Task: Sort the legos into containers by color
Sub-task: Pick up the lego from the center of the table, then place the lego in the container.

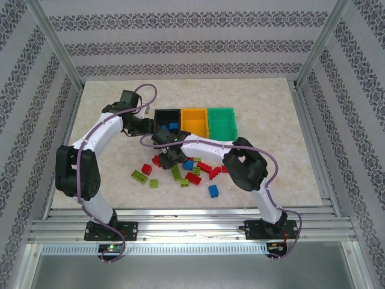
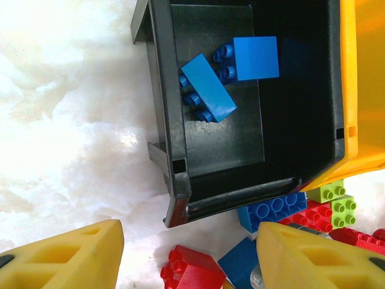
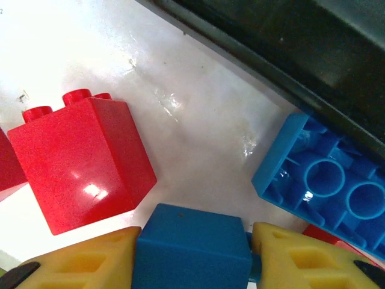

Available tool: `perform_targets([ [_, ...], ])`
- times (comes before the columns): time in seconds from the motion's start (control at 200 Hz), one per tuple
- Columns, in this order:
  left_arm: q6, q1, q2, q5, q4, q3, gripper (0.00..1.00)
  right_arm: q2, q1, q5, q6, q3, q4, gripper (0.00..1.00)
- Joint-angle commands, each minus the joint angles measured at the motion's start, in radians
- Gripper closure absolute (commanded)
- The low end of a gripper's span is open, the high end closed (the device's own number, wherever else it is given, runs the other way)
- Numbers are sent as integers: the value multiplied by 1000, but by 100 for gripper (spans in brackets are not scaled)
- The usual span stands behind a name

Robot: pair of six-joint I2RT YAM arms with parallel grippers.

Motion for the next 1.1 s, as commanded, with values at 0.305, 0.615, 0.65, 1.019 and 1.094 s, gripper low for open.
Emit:
perform_targets([
  [0.305, 4, 7, -56, -95, -5, -13, 40, -152, -46, -6, 4, 20, 38, 54],
  [0.615, 1, 17, -80, -190, -17, -22, 40, -76, -140, 34, -33, 189, 61, 53],
  [0.65, 1, 20, -78, -192, -21, -18, 40, -51, -152, 40, -40, 226, 54, 53],
  [1.019, 4, 29, -127, -193, 0, -46, 40, 90, -221, -13, -33, 453, 32, 38],
  [1.094, 7, 28, -124, -196, -7, -40, 40, 66, -214, -15, -29, 415, 41, 36],
])
